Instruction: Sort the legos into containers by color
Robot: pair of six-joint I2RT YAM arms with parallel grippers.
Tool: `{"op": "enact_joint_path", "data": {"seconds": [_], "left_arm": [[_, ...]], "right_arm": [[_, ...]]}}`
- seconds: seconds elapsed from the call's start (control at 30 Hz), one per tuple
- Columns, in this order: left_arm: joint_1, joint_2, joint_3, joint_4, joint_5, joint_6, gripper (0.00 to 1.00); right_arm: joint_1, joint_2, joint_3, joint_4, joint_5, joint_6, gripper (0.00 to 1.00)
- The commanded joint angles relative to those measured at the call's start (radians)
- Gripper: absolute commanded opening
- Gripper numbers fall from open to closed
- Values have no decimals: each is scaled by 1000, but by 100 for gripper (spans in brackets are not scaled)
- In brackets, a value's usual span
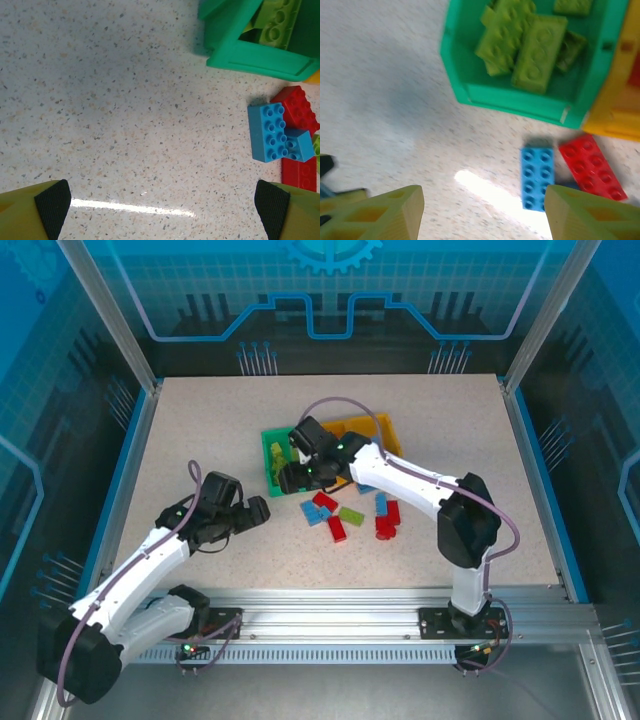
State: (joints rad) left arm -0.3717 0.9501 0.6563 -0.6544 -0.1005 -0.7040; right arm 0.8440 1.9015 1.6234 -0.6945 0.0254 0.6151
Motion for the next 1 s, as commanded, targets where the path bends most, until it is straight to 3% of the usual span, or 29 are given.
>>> {"op": "enact_joint_path", "data": {"seconds": [0.0,0.3,0.97], "left_arm": [[10,-33,-35,-42,-8,-29,99],[9,-113,-73,-82,-22,-54,99],[9,-116,-92,-87,-25,-60,99]], "right_arm": [[34,37,-38,-54,106,-57,65],[70,150,1,-99,136,-66,65],[82,311,117,-206,171,-110,62]]}}
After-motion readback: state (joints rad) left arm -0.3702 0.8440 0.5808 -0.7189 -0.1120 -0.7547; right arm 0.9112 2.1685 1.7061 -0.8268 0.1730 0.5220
